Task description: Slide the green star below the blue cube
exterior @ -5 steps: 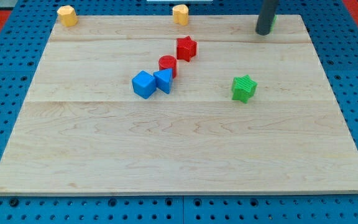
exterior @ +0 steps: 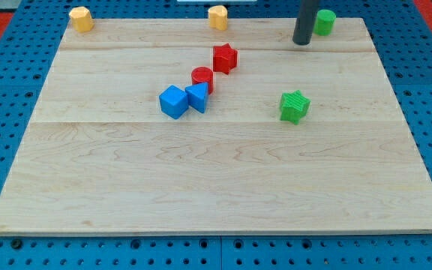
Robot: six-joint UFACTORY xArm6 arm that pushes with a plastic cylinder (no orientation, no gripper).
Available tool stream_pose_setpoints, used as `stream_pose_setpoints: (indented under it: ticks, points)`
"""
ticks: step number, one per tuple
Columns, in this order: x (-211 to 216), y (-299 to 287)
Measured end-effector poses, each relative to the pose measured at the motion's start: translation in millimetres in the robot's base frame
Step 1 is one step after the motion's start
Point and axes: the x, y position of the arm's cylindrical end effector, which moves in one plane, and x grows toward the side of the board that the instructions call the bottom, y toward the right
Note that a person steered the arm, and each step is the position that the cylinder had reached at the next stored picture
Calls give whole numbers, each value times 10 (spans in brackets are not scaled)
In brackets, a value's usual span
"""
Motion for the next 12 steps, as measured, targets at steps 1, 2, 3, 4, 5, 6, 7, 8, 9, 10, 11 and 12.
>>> stream_pose_setpoints:
  ticks: [1,2,3,4,5,6,7,8,9,10,11,12]
  points:
    - [164,-45]
    - [264,-50]
    - [288,-69]
    - [288,-116]
    - [288,-126]
    - [288,-144]
    - [288,-220]
    - [291,-373]
    - [417,-401]
    - [613,-486]
    - [723,-416]
    - [723,21]
